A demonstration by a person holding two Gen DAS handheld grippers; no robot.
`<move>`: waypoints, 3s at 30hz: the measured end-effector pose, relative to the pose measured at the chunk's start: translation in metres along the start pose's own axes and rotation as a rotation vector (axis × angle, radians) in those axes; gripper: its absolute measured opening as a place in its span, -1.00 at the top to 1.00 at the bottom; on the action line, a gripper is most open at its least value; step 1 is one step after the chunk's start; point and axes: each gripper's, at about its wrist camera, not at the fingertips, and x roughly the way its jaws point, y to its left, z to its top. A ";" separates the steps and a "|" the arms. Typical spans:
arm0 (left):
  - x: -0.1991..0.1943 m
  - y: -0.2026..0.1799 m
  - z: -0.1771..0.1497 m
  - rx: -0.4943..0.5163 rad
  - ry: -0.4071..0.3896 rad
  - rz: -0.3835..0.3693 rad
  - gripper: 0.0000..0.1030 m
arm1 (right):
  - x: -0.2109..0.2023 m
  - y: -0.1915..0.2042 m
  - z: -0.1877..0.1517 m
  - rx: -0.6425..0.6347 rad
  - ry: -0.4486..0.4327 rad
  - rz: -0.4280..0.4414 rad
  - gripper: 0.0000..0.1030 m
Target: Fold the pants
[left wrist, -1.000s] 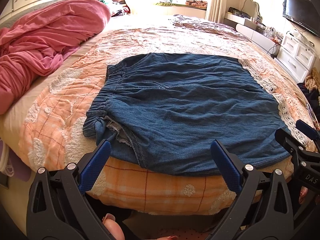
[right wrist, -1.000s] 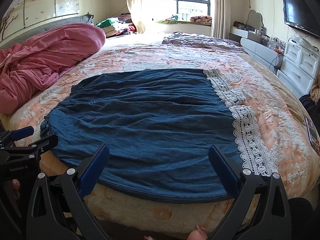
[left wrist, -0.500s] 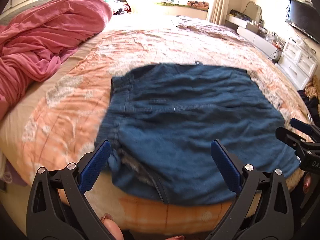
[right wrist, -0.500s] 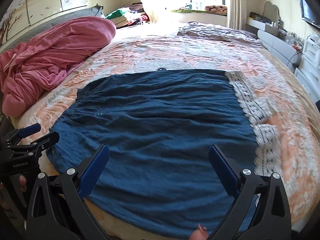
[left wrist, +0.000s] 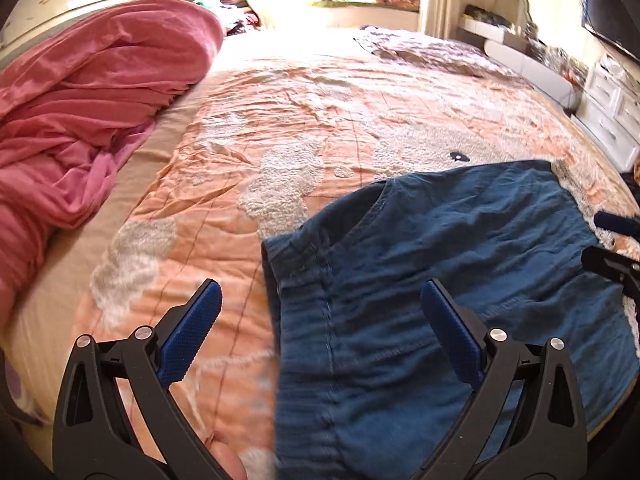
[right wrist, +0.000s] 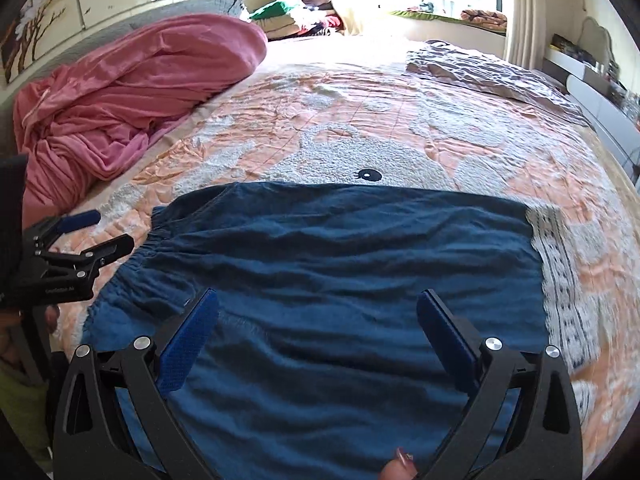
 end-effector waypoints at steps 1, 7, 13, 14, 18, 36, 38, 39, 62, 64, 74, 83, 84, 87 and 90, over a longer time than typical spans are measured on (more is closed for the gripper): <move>0.010 0.003 0.004 0.020 0.009 -0.003 -0.82 | 0.007 0.001 0.005 -0.017 0.009 0.000 -0.91; 0.050 0.021 0.018 0.067 0.048 -0.035 -0.58 | 0.046 0.001 0.035 -0.105 0.044 0.007 -0.92; 0.073 0.025 0.023 0.108 0.078 -0.098 0.03 | 0.082 0.004 0.059 -0.165 0.088 0.037 -0.91; 0.076 0.025 0.023 0.112 0.080 -0.109 0.07 | 0.086 0.004 0.061 -0.168 0.094 0.044 -0.91; 0.086 0.027 0.023 0.128 0.092 -0.083 0.36 | 0.107 0.008 0.076 -0.209 0.121 0.081 -0.91; 0.042 0.019 0.021 0.172 -0.056 -0.141 0.61 | 0.162 0.056 0.085 -0.670 0.255 0.176 0.71; 0.042 0.021 0.020 0.168 -0.058 -0.136 0.61 | 0.150 0.056 0.082 -0.627 0.217 0.167 0.83; 0.042 0.023 0.020 0.163 -0.061 -0.132 0.61 | 0.143 0.056 0.080 -0.615 0.198 0.161 0.84; -0.074 0.002 -0.044 0.178 -0.297 -0.105 0.58 | -0.044 0.072 -0.031 -0.437 -0.113 0.252 0.85; -0.084 -0.003 -0.062 0.171 -0.298 -0.096 0.58 | -0.051 0.081 -0.049 -0.457 -0.111 0.254 0.86; -0.095 -0.011 -0.118 0.179 -0.191 -0.074 0.55 | -0.047 0.105 -0.119 -0.435 -0.010 0.307 0.85; -0.086 -0.011 -0.140 0.171 -0.083 -0.088 0.42 | -0.033 0.117 -0.141 -0.459 0.057 0.293 0.81; -0.085 -0.011 -0.141 0.168 -0.075 -0.094 0.41 | -0.031 0.117 -0.142 -0.462 0.061 0.295 0.78; -0.087 -0.008 -0.143 0.142 -0.064 -0.111 0.37 | -0.028 0.118 -0.141 -0.466 0.069 0.294 0.77; -0.097 -0.004 -0.147 0.113 -0.047 -0.125 0.33 | -0.028 0.115 -0.139 -0.430 0.080 0.318 0.76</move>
